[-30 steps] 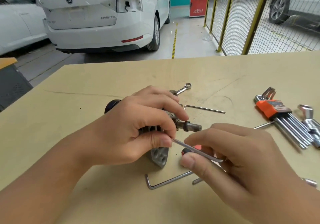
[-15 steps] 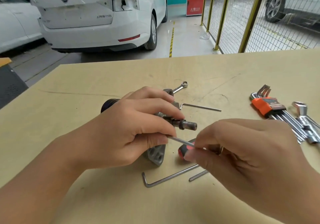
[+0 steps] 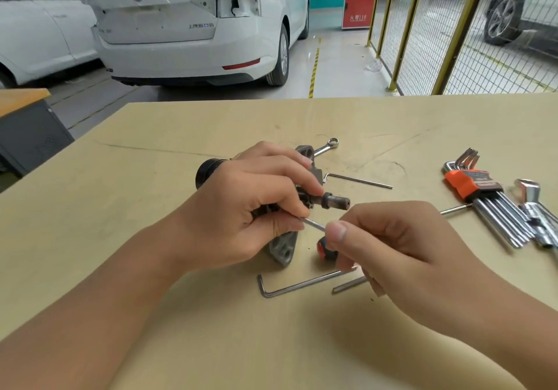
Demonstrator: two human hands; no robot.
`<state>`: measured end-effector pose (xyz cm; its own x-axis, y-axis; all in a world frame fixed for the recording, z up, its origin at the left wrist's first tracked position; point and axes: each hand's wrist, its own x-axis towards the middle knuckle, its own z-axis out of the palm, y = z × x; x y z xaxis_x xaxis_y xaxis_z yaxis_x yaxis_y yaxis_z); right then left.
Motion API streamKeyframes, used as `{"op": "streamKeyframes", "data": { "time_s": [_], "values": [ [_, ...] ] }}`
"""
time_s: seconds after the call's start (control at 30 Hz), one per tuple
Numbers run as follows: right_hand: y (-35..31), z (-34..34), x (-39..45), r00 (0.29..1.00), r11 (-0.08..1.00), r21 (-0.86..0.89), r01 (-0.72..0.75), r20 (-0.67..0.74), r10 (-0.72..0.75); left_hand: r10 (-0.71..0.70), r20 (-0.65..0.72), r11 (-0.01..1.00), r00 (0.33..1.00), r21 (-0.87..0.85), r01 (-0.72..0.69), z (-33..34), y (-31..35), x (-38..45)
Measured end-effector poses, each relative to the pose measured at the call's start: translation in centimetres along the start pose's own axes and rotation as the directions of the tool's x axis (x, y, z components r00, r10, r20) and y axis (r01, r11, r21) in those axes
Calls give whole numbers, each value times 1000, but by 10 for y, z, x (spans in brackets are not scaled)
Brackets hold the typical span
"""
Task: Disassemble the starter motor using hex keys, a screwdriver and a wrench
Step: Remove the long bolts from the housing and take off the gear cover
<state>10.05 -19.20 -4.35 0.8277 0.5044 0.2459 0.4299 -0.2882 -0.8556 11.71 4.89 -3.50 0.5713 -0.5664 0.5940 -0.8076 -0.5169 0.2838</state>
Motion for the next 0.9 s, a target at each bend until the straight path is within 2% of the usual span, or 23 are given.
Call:
{"op": "streamKeyframes", "data": {
  "time_s": [0.1, 0.33, 0.4, 0.47, 0.53, 0.6, 0.67, 0.77, 0.83, 0.9],
  "values": [
    [0, 4, -1, 997, 985, -150, 80, 18, -78, -21, -2, 1000, 1000, -7, 21, -1, 0, 1],
    [-2, 4, 1, 965, 896, -407, 179, -105, -240, 40, 63, 993, 997, 110, -47, 0, 4, 0],
    [-4, 4, 1, 956, 917, -343, 203, -135, -262, 41, 58, 993, 997, 104, -47, 0, 5, 1],
    [-6, 4, -1, 944, 958, -167, 233, -198, -265, 36, 57, 996, 998, 81, -41, -1, 6, 1],
    [-9, 2, -1, 943, 973, -19, 231, -244, -228, 31, 61, 998, 998, 50, -34, -3, 6, 1],
    [-9, -1, 1, 958, 985, 57, 162, -248, -143, 19, 64, 1000, 998, 24, -20, -5, 6, 0],
    [-8, -4, 3, 987, 991, 134, 28, -163, -5, 13, 61, 1000, 998, 8, -13, -8, 7, 0],
    [-8, -3, 5, 970, 933, 277, -231, 137, 199, 23, 37, 1000, 999, 6, -23, -12, 7, 1],
    [-11, 1, 4, 931, 886, 337, -318, 287, 225, 30, 26, 999, 999, 18, -31, -14, 7, 0],
    [-14, 4, 4, 913, 856, 393, -336, 358, 194, 31, 27, 998, 999, 49, -32, -16, 8, 0]
  ]
}}
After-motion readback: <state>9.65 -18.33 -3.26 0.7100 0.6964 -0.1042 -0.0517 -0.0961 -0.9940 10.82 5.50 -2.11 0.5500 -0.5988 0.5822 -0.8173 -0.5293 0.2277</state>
